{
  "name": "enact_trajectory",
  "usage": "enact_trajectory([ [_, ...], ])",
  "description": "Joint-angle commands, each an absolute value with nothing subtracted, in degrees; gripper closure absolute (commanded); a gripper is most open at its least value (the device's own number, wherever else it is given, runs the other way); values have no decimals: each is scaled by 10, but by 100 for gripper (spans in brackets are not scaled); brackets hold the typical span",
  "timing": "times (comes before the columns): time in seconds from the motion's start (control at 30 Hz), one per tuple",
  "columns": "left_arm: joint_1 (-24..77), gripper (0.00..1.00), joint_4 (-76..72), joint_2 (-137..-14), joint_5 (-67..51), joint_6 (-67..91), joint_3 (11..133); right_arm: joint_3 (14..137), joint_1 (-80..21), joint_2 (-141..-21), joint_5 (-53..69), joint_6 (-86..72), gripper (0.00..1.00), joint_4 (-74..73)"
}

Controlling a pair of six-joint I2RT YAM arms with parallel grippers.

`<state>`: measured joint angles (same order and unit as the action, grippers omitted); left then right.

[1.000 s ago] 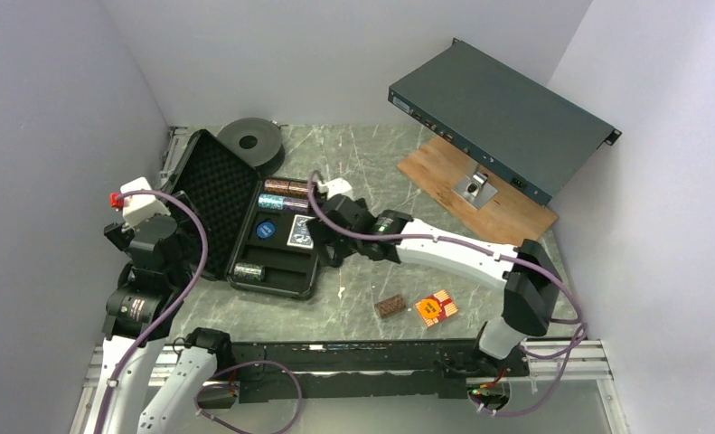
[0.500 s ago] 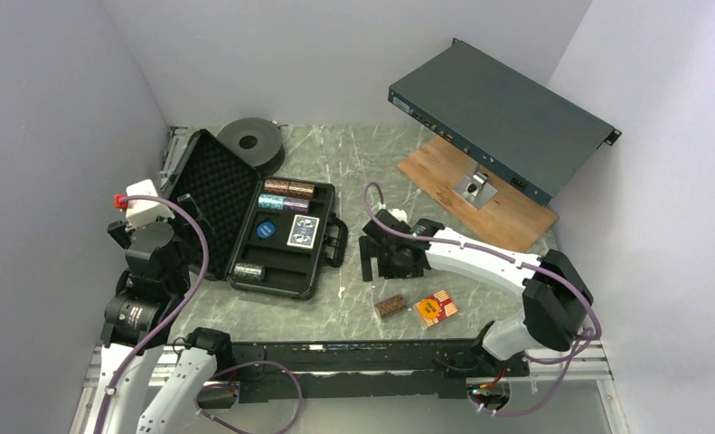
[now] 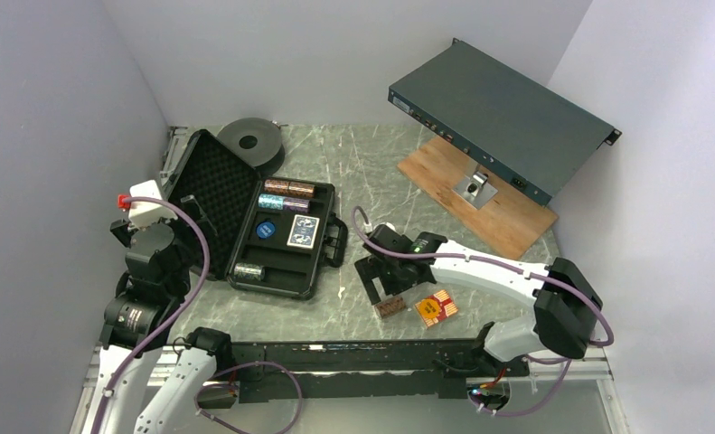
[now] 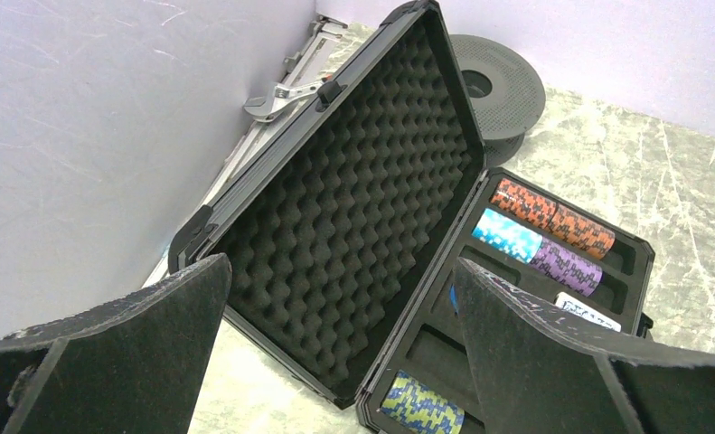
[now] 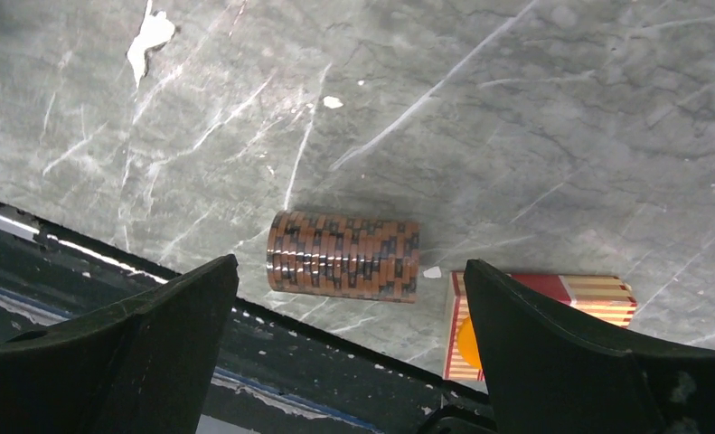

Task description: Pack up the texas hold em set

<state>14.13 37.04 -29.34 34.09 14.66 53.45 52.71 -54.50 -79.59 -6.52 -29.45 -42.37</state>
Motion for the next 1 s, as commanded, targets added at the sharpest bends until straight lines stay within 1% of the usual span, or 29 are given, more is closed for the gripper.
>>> enact_trajectory([
  [0.0,143,0,347,-291,330,137,530,519,-555,-806,-52,-284,0,-414],
  [0.47,144,0,346,-297,325,135,529,492,-559,-815,-46,-345,1,-405],
  [0.67,144,0,345,-298,322,134,528,496,-559,-816,-33,-342,8,-402],
  [0.87,144,0,344,-299,321,133,527,500,-559,-823,-20,-339,19,-400],
  [0.97,144,0,344,-299,319,132,528,502,-559,-825,-21,-340,21,-402],
])
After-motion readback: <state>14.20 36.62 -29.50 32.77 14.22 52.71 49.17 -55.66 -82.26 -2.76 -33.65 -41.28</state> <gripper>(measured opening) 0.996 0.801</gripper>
